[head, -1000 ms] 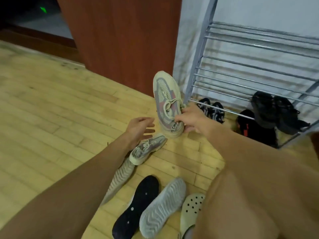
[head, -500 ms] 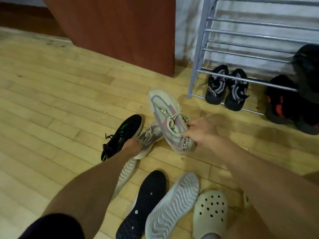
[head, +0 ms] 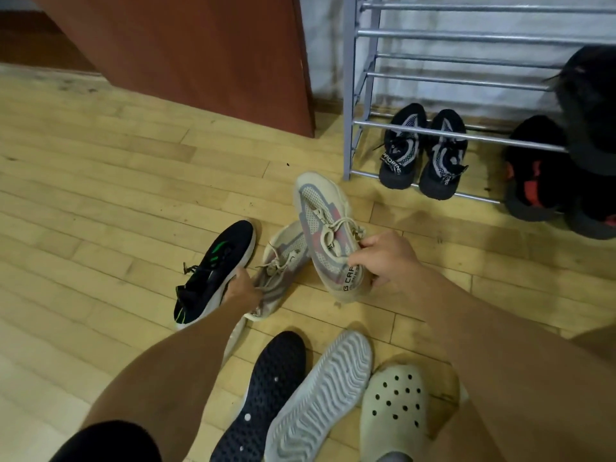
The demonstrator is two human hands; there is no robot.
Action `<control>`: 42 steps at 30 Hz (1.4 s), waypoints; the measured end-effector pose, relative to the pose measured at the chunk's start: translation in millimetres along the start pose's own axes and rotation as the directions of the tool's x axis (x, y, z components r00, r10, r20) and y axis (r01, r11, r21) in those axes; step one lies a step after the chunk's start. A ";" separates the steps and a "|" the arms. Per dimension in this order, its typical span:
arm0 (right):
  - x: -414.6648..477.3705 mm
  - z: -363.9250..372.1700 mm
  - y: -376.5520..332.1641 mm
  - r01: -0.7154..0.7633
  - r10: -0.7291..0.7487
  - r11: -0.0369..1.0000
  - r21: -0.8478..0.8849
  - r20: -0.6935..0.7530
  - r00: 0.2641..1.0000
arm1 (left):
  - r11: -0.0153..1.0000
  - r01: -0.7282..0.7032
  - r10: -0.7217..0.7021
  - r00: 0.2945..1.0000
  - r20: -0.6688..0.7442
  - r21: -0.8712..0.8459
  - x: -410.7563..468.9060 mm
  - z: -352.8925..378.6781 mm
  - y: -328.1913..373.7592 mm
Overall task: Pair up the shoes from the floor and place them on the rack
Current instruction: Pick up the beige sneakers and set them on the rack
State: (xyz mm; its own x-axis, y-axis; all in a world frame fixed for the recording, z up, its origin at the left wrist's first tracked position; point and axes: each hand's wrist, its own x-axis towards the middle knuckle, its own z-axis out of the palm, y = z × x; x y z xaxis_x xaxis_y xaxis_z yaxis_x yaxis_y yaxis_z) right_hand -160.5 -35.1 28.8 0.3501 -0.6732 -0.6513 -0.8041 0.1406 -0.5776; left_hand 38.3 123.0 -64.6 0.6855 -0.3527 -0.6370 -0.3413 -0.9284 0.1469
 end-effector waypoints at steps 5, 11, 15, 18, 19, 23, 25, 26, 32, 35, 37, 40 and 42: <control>-10.2 -2.2 0.3 -0.024 0.024 0.999 0.042 -0.001 1.000 | 0.957 0.121 -0.050 0.964 0.261 -0.263 -23.2 -13.5 6.2; -34.5 -17.0 5.3 -0.056 0.074 0.955 0.292 -0.049 0.996 | 0.788 0.182 0.039 0.939 0.342 -0.589 -68.7 -28.4 18.3; -50.6 -41.9 11.9 0.002 0.052 0.911 0.412 -0.120 0.991 | 0.686 0.007 0.219 0.952 0.215 -0.728 -95.8 -53.4 37.0; -57.9 -68.7 17.1 0.060 0.044 0.870 0.489 -0.198 0.979 | 0.653 -0.105 0.332 0.930 0.159 -0.750 -110.8 -75.3 65.6; -59.7 -79.4 18.8 0.080 0.042 0.859 0.506 -0.226 0.973 | 0.647 -0.130 0.355 0.923 0.146 -0.752 -115.7 -80.9 78.0; -56.6 -130.3 23.9 0.137 0.053 0.838 0.528 -0.329 0.943 | 0.632 -0.211 0.438 0.891 0.119 -0.746 -127.7 -88.8 134.4; -46.7 -157.1 26.3 0.144 0.068 0.839 0.525 -0.364 0.929 | 0.625 -0.234 0.462 0.880 0.110 -0.745 -127.7 -87.0 163.0; -40.0 -169.5 27.4 0.145 0.071 0.837 0.527 -0.369 0.927 | 0.620 -0.239 0.467 0.878 0.107 -0.747 -124.9 -85.0 177.9; 3.8 -217.5 18.6 0.152 0.058 0.845 0.513 -0.370 0.927 | 0.560 -0.245 0.452 0.891 0.044 -0.791 -100.5 -73.0 260.7; 38.3 -234.2 13.8 0.141 0.072 0.830 0.540 -0.354 0.932 | 0.551 -0.238 0.420 0.908 0.019 -0.800 -76.5 -71.8 298.5; 64.0 -243.9 12.6 0.129 0.084 0.826 0.548 -0.346 0.934 | 0.564 -0.239 0.402 0.916 0.010 -0.790 -59.7 -74.0 320.5; 96.7 -252.6 10.2 0.126 0.075 0.809 0.574 -0.314 0.946 | 0.566 -0.236 0.399 0.917 0.012 -0.790 -37.7 -78.5 346.6; 114.1 -253.7 9.5 0.123 0.071 0.794 0.595 -0.292 0.954 | 0.579 -0.254 0.401 0.916 -0.001 -0.775 -28.3 -83.1 359.3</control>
State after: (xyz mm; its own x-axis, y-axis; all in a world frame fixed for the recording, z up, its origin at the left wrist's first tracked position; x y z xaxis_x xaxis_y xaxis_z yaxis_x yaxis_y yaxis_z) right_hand -250.1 -294.8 73.8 0.1367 -0.8440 -0.5187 -0.3094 0.4610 -0.8317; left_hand -50.3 -210.3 69.0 0.4913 -0.6957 -0.5241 0.1268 -0.5381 0.8333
